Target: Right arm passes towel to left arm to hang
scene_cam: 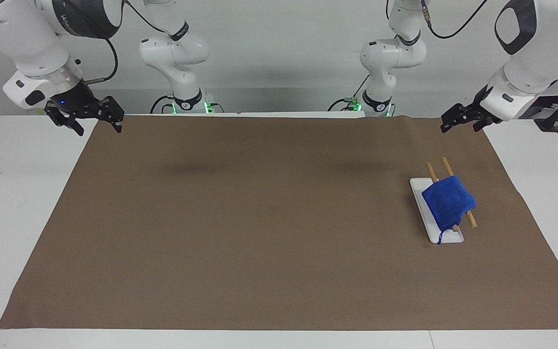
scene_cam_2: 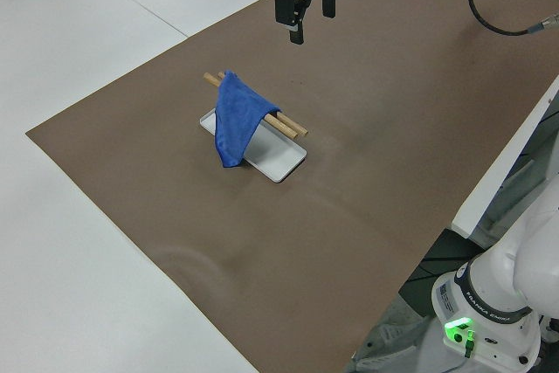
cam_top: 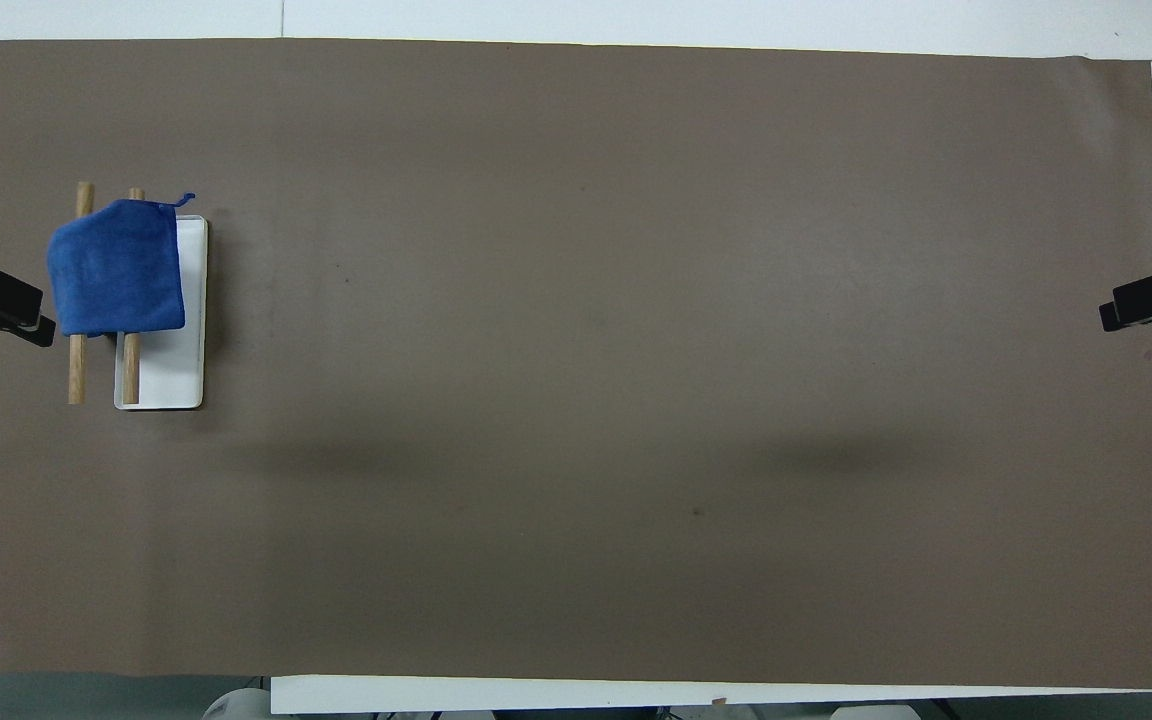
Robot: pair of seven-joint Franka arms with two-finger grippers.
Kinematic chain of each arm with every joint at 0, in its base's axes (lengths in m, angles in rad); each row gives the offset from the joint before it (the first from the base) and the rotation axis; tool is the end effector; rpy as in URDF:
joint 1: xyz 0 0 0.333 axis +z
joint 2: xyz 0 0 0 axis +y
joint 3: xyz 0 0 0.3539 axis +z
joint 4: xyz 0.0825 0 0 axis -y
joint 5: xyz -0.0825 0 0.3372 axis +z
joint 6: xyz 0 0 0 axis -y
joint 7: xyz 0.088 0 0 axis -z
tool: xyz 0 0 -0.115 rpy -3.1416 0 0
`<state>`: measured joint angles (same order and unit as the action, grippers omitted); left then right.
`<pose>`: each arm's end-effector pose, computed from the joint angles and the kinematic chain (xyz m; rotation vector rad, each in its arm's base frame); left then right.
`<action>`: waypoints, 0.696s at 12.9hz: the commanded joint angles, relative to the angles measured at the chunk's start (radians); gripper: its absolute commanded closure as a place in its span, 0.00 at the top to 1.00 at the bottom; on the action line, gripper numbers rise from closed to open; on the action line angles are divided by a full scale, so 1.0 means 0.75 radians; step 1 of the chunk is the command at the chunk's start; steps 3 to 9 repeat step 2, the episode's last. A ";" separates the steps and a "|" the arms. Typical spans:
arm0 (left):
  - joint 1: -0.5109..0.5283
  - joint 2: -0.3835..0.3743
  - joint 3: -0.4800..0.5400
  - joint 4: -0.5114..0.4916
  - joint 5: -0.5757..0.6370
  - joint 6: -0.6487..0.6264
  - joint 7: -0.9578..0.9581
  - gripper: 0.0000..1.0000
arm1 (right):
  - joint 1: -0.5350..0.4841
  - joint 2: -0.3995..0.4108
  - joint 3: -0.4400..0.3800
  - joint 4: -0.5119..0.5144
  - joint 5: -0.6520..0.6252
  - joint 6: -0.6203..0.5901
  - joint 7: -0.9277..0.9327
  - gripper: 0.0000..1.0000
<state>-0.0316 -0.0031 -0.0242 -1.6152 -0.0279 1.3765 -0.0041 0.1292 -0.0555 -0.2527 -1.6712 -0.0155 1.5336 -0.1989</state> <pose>0.4795 -0.0304 0.6233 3.0980 -0.0834 -0.3679 0.4777 -0.0652 0.6355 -3.1248 -0.1195 0.1299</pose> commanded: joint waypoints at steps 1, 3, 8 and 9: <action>-0.046 -0.008 0.020 -0.021 0.027 0.001 -0.003 1.00 | 0.002 -0.020 0.003 -0.017 -0.008 -0.010 0.016 0.99; -0.048 -0.012 0.018 -0.033 0.027 0.001 0.003 1.00 | 0.002 -0.020 0.003 -0.017 -0.008 -0.010 0.016 0.99; -0.048 -0.012 0.018 -0.033 0.027 0.001 0.003 1.00 | 0.002 -0.020 0.003 -0.017 -0.008 -0.010 0.016 0.99; -0.048 -0.012 0.018 -0.033 0.027 0.001 0.003 1.00 | 0.002 -0.020 0.003 -0.017 -0.008 -0.010 0.016 0.99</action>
